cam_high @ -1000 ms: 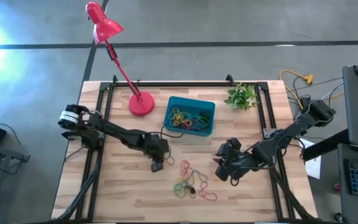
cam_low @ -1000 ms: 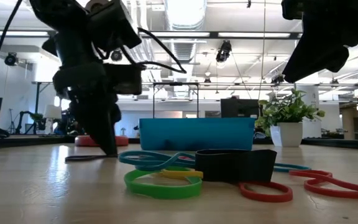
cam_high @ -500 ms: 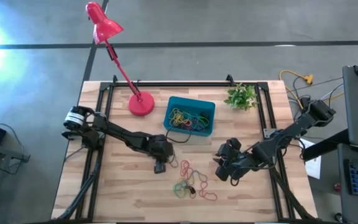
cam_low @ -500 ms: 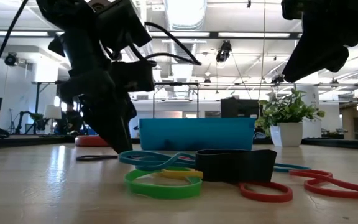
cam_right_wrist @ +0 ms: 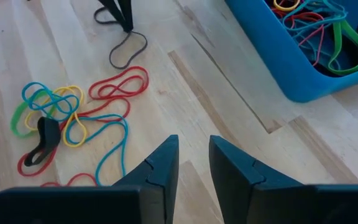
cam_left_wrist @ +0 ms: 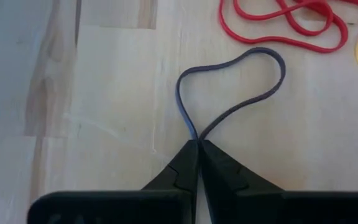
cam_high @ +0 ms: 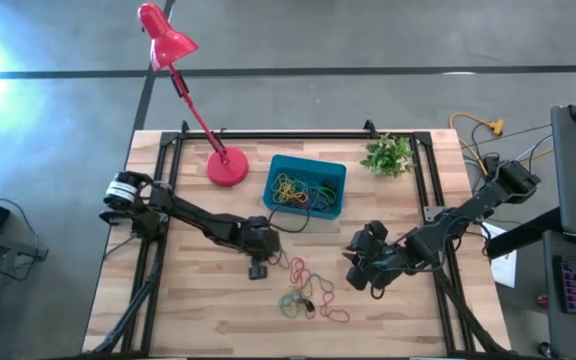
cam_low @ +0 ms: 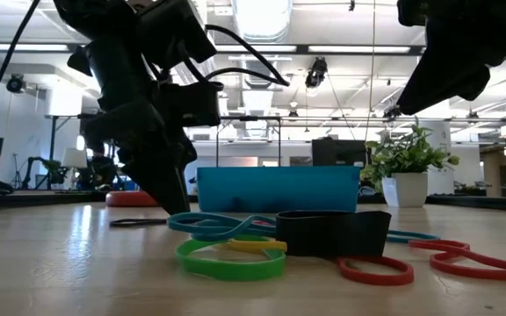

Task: Pick and place rubber bands into bin
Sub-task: Put the purple rubber band into the blue bin

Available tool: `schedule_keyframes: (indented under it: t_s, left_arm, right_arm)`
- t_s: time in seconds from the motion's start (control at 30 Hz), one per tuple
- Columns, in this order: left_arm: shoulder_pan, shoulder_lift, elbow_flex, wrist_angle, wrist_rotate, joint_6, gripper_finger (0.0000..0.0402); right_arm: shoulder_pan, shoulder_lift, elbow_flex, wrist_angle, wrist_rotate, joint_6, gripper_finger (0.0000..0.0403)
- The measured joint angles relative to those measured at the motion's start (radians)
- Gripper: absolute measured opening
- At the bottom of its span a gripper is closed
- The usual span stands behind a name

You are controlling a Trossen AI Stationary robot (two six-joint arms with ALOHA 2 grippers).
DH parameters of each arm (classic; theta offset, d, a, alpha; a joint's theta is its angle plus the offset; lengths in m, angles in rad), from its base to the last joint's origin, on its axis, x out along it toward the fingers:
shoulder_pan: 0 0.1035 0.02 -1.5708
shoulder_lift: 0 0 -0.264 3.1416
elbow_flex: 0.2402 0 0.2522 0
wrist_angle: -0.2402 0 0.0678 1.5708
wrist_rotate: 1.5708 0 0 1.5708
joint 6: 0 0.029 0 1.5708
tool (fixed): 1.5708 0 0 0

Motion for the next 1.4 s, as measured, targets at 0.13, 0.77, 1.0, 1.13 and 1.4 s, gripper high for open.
schedule_keyframes:
  t_s: [0.13, 0.77, 1.0, 1.13, 1.4]
  left_arm:
    - [0.0, -0.074, 0.008, 0.0, -0.025, 0.004, 0.0]
    - [0.0, -0.4, 0.014, -0.003, -0.234, 0.062, 0.0]
    - [0.012, -0.416, 0.051, -0.004, -0.278, 0.145, 0.0]
    - [0.048, -0.416, 0.058, 0.025, -0.281, 0.203, 0.0]
    - [0.201, -0.412, 0.058, 0.067, -0.279, 0.264, 0.0]
  right_arm:
    - [0.0, 0.0, 0.0, -0.001, 0.0, -0.003, 0.0082]
    - [0.0, 0.0, 0.0, 0.004, 0.0, -0.013, 0.0072]
    - [0.0, 0.0, 0.0, 0.017, 0.017, -0.011, 0.007]
    - [0.0, 0.0, 0.0, 0.022, 0.026, 0.008, 0.0074]
    - [-0.001, 0.0, 0.0, 0.024, 0.031, 0.05, 0.0069]
